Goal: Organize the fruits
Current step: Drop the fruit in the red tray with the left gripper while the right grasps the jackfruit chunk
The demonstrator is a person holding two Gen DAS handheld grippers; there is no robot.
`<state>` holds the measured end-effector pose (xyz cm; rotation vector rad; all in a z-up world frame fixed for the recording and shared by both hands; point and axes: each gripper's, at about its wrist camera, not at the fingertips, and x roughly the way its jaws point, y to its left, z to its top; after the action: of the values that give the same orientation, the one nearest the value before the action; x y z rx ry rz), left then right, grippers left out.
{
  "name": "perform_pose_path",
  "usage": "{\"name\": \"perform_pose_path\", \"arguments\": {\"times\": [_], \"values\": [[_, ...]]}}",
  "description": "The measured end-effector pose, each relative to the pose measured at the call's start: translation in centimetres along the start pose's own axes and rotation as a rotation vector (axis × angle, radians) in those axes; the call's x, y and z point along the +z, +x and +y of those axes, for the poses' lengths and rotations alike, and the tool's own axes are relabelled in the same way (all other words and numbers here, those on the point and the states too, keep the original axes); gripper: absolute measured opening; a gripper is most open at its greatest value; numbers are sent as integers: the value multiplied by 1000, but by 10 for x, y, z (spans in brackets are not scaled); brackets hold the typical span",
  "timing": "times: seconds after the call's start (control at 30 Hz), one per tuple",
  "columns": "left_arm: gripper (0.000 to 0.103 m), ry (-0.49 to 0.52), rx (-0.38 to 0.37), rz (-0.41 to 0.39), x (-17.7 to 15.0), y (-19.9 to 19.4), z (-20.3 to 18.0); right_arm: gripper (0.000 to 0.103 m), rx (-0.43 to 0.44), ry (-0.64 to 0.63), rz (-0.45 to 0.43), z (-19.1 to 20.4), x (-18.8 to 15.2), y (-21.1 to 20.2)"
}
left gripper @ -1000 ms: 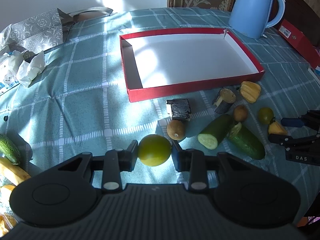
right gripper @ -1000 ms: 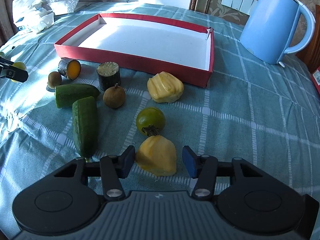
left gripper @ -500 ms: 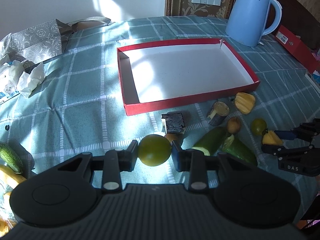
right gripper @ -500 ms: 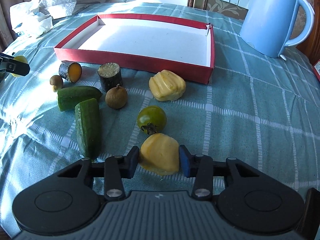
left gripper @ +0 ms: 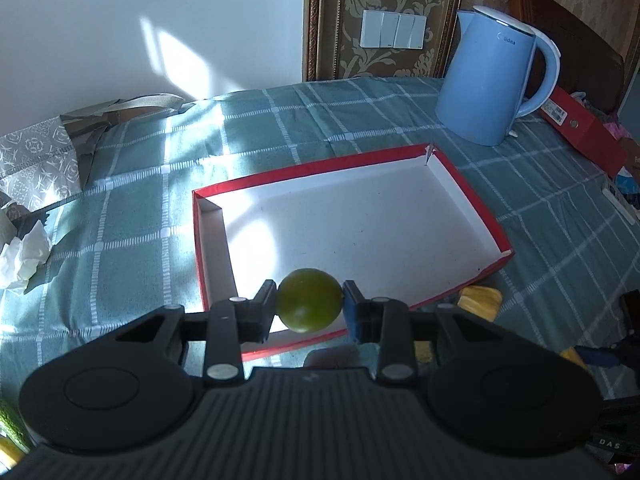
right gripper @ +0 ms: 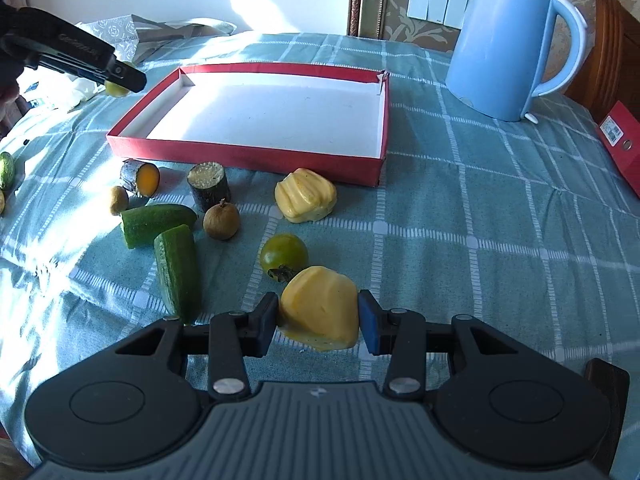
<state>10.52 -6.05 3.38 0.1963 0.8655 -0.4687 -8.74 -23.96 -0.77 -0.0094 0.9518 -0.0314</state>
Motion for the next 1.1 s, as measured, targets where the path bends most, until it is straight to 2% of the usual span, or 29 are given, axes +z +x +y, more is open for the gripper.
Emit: {"name": "perform_pose_path", "arguments": {"times": [0.2,0.43,0.73,0.83,0.9,0.97,1.03,1.1], "values": [[32,37,19,22,27,42,-2,41,-22,36,-29,-9,1,-20],[32,46,42,56,44,81,-5,41,-40,66,-41,-14,-2,-33],[32,47,62,119,46,125,-9,41,-45,65,-52,-11,-1,-45],[32,51,77,108,44,127,-9,41,-40,61,-54,-10,2,-47],[36,55,85,101,45,125,-10,41,-40,54,-57,-9,4,-47],[50,54,98,84,46,120,-9,41,-36,49,-61,-8,8,-46],[52,51,109,54,48,107,-6,41,-30,41,-74,-7,15,-44],[58,32,121,10,48,86,-1,41,-14,43,-91,-7,25,-41]]}}
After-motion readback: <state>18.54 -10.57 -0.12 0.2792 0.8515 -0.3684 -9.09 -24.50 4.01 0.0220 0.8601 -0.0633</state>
